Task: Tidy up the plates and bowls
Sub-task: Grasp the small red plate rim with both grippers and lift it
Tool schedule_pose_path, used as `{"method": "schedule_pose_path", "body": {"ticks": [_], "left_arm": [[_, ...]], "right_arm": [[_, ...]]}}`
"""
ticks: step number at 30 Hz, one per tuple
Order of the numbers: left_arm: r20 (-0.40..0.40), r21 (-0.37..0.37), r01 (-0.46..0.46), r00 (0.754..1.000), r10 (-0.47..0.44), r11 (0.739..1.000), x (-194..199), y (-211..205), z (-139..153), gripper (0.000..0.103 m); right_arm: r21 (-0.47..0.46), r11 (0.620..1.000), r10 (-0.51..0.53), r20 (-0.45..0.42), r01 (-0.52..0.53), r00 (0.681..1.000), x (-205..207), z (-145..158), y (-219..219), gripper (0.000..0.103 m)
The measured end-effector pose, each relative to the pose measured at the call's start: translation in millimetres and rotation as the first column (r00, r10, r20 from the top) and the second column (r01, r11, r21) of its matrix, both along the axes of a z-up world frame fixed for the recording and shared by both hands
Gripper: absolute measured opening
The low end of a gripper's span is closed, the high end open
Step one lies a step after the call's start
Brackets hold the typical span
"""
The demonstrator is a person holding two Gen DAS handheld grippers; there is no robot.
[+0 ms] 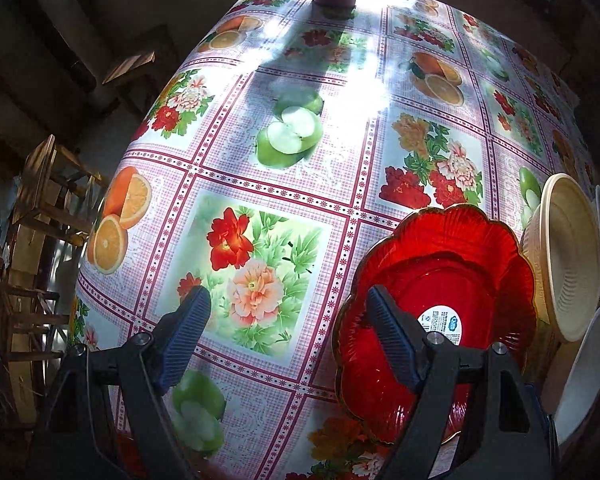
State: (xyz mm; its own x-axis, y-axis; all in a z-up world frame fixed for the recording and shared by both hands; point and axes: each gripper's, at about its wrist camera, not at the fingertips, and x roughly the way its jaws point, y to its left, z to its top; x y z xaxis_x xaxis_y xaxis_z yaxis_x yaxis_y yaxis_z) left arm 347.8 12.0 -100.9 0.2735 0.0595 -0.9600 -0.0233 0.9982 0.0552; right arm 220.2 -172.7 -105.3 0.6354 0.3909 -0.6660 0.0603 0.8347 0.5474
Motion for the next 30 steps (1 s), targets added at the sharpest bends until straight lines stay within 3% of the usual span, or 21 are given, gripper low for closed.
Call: {"method": "schedule_pose_path", "body": {"ticks": [10,14,16,18,21,30], "left_arm": [[-0.088,-0.046,0.021,0.996,-0.025,0.999,2.3,-14.3,-17.0,0.08],[-0.11,-0.06,0.025,0.993,-0.032,0.998,2.9,-15.2,-24.2,0.061],[-0.106,-0.092,0.023,0.994,-0.033,0.996,1.8,-12.9,-25.5,0.056],[-0.099,-0.114,0.032,0.994,-0.043,0.993,0.3,-12.7,-25.0,0.048],[-0.092,-0.129,0.06,0.993,-0.072,0.99,-1.5,-18.0,-22.6,0.027],[-0.067,-0.12,0.08,0.994,-0.088,0.99,-15.9,-18.6,-18.3,0.025]], "right_arm": [[0.087,0.994,-0.056,-0.13,0.068,0.99,27.0,-21.3,-30.6,0.078],[0.109,0.991,-0.063,-0.146,0.079,0.987,31.6,-26.3,-34.0,0.074],[0.116,0.99,-0.06,-0.146,0.077,0.987,33.0,-27.3,-33.9,0.068],[0.128,0.989,-0.051,-0.152,0.071,0.987,33.8,-31.6,-33.1,0.044],[0.148,0.988,-0.026,-0.174,0.053,0.984,35.8,-39.7,-31.9,0.018],[0.134,0.99,-0.024,-0.153,0.045,0.988,26.7,-36.9,-31.2,0.011]]}}
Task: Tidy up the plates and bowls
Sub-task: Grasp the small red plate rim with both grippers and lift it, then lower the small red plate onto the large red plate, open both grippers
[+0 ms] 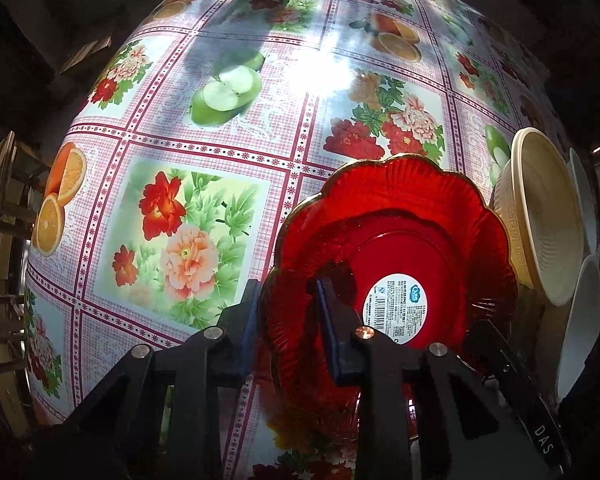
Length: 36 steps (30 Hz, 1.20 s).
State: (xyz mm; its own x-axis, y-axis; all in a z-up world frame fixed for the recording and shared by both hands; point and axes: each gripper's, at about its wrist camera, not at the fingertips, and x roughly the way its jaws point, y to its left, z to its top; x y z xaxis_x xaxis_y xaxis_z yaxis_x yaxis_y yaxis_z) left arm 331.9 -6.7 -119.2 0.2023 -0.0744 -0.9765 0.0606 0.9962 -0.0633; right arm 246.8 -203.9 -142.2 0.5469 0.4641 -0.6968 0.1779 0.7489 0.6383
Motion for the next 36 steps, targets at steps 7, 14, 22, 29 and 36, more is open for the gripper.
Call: {"method": "schedule_pose_path", "body": {"ticks": [7,14,22,29,36], "left_arm": [[0.037,-0.017,0.0,0.999,0.001,1.0,-18.7,13.8,24.9,0.025],[0.117,-0.036,0.032,0.993,-0.028,0.999,-63.3,38.9,72.2,0.025],[0.176,0.013,0.05,0.983,-0.051,0.999,-140.9,92.0,94.2,0.025],[0.15,0.052,-0.005,0.989,-0.003,0.999,-192.7,137.2,67.3,0.026],[0.114,0.097,-0.035,0.993,0.024,0.995,-212.6,156.1,34.8,0.027]], "right_arm": [[-0.013,1.0,0.008,0.052,-0.008,0.999,-15.7,20.1,10.5,0.011],[-0.022,0.999,0.042,0.137,-0.039,0.99,-51.4,61.9,27.4,0.011],[-0.074,0.983,0.18,0.203,-0.168,0.962,-111.3,93.8,81.8,0.013],[-0.16,0.948,0.302,0.169,-0.276,0.938,-149.3,80.6,139.9,0.015],[-0.254,0.909,0.371,0.132,-0.331,0.919,-159.4,65.9,178.3,0.015]]}}
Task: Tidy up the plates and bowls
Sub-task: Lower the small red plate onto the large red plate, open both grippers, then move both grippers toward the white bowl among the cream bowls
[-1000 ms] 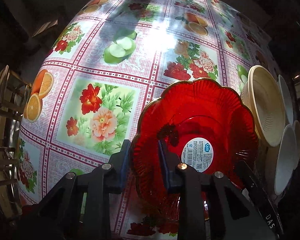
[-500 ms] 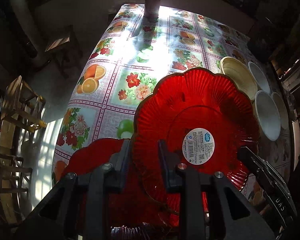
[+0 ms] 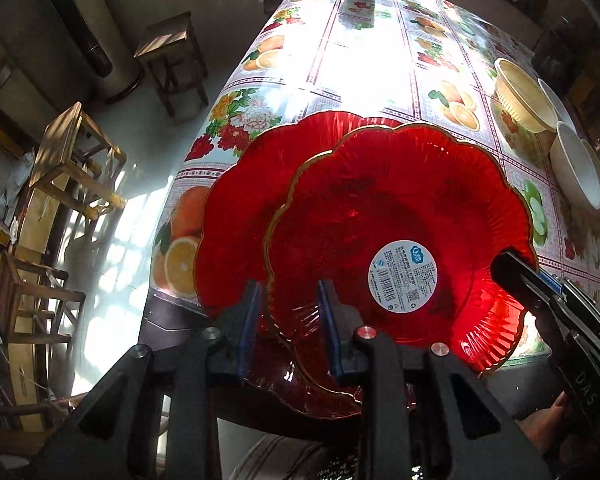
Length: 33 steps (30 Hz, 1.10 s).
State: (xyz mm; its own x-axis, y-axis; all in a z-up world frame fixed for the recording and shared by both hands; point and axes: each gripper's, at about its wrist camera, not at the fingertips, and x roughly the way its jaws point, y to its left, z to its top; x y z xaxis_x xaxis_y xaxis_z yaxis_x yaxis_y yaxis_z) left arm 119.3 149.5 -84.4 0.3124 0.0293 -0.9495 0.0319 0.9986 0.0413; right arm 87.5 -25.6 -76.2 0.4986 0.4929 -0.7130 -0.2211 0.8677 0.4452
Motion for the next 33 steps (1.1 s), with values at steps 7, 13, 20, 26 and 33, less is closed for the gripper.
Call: {"method": "schedule_pose_path", "body": {"ticks": [7,13,20,26,33], "left_arm": [[0.066,0.07,-0.047,0.997,0.042,0.996,-9.9,15.3,7.4,0.027],[0.192,0.06,-0.059,0.98,0.047,0.996,-29.0,9.8,37.1,0.031],[0.379,0.018,0.079,0.922,-0.08,0.997,-54.0,-67.9,67.7,0.081],[0.351,-0.068,0.242,0.914,-0.204,0.968,-50.0,-148.7,49.5,0.081],[0.269,-0.095,0.307,0.924,-0.272,0.947,-30.4,-232.6,23.2,0.081]], "right_arm": [[-0.105,0.994,0.007,0.088,0.002,0.996,-5.7,9.9,10.7,0.023],[-0.069,0.996,-0.044,0.159,0.056,0.986,-12.8,25.6,-33.2,0.051],[-0.044,0.993,-0.097,0.23,0.11,0.968,-46.6,17.8,-116.8,0.075],[-0.025,0.97,-0.229,0.253,0.243,0.94,-77.2,15.1,-209.3,0.084],[0.089,0.908,-0.419,0.238,0.41,0.876,-98.8,22.3,-311.7,0.089]]}}
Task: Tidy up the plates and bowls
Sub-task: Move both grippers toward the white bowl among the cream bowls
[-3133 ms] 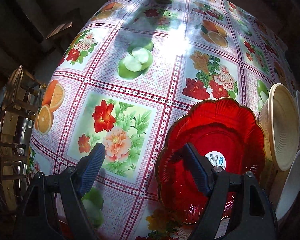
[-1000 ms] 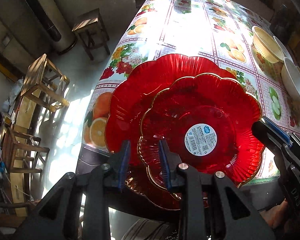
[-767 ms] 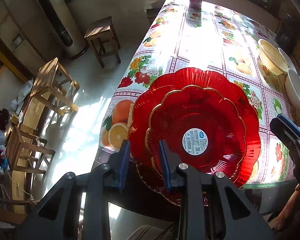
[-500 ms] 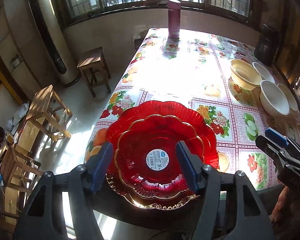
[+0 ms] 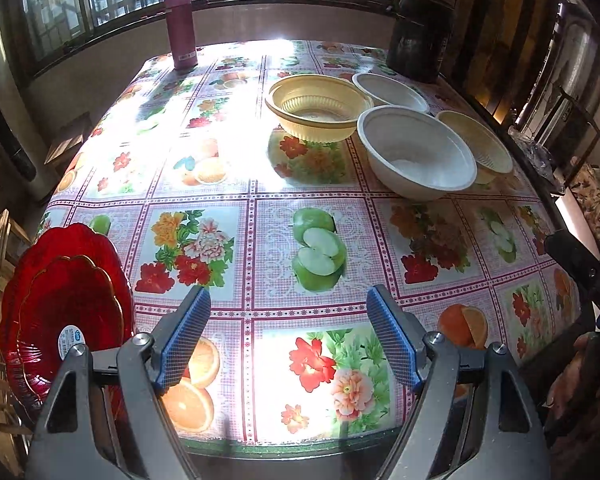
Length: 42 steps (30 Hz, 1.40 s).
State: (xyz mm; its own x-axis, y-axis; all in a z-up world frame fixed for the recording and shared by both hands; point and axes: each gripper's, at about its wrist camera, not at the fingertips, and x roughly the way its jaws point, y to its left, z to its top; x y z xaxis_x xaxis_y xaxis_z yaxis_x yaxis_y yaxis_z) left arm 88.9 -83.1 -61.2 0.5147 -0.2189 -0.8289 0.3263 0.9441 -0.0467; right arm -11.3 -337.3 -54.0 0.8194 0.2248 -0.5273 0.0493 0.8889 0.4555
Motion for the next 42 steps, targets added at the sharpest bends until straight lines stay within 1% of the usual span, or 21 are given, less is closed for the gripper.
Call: {"method": "schedule_pose_path", "body": {"ticks": [3,6,9,11,14,17,19,24,30,37,42], "left_arm": [[-0.005,-0.032,-0.003,1.0,0.003,0.999,11.2,-22.0,0.7,0.081],[0.024,-0.045,-0.038,0.999,0.039,0.998,24.2,-39.6,5.1,0.081],[0.09,-0.04,-0.08,0.992,0.083,0.996,34.5,-54.0,10.4,0.081],[0.129,-0.035,-0.094,0.987,0.097,0.995,39.5,-61.8,11.9,0.081],[0.165,-0.016,-0.106,0.981,0.107,0.994,47.1,-72.8,12.6,0.081],[0.195,-0.002,-0.121,0.974,0.119,0.993,54.7,-79.9,10.5,0.081],[0.195,0.005,-0.12,0.974,0.116,0.993,60.1,-84.0,6.8,0.081],[0.165,0.014,-0.123,0.979,0.119,0.992,74.9,-90.9,-6.8,0.081],[0.138,0.001,-0.125,0.983,0.124,0.992,87.6,-93.2,-16.3,0.081],[0.136,-0.018,-0.124,0.983,0.125,0.992,96.2,-95.1,-18.5,0.081],[0.148,-0.03,-0.129,0.98,0.132,0.991,100.7,-98.3,-19.4,0.081]], "right_arm": [[0.056,0.997,-0.055,-0.004,0.055,0.999,2.3,1.4,-31.7,0.094],[0.092,0.993,-0.07,-0.004,0.07,0.998,11.8,3.0,-52.2,0.094],[0.083,0.993,-0.083,-0.021,0.084,0.996,28.0,3.7,-61.9,0.095],[0.07,0.994,-0.086,-0.028,0.088,0.996,39.3,2.8,-63.6,0.095],[0.062,0.994,-0.09,-0.033,0.092,0.995,53.5,0.0,-65.4,0.095],[0.08,0.992,-0.09,-0.045,0.093,0.995,67.8,-5.1,-69.6,0.095],[0.079,0.992,-0.09,-0.058,0.094,0.994,76.5,-8.5,-70.7,0.095],[0.064,0.995,-0.078,-0.071,0.083,0.994,93.1,-17.2,-67.9,0.095],[0.06,0.995,-0.078,-0.066,0.082,0.995,106.2,-24.9,-65.7,0.095],[0.059,0.995,-0.082,-0.026,0.083,0.996,109.4,-22.1,-67.3,0.095],[0.059,0.995,-0.072,-0.038,0.074,0.997,114.0,-27.3,-65.6,0.096]]}}
